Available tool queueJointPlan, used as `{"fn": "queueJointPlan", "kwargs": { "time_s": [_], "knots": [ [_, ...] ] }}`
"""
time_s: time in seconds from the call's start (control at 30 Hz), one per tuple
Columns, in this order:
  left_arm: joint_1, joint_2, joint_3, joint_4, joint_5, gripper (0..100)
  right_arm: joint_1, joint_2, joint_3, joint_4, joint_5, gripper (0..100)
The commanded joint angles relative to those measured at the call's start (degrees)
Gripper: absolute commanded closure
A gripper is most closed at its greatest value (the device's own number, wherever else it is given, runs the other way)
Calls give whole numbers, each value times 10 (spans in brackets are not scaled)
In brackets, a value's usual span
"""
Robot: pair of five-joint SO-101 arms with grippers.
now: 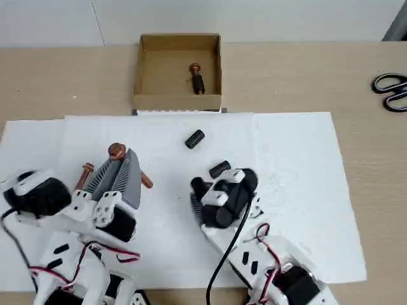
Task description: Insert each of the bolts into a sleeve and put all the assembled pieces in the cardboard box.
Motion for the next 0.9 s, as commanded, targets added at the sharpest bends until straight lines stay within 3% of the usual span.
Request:
{"fn": "queueJointPlan", "kwargs": {
  "time_s": [0.0,0.23,0.53,0.87],
  "knots": [
    [4,-8,0,-39,29,994,-31,-7,-1,-41,-2,996],
    [8,-8,0,-32,50,994,-59,-10,18,-54,-2,995],
    [98,-7,14,-29,37,994,-71,-8,21,-66,-1,995],
    [105,-7,36,-29,14,994,-72,-9,20,-67,-1,995]
  ]
}}
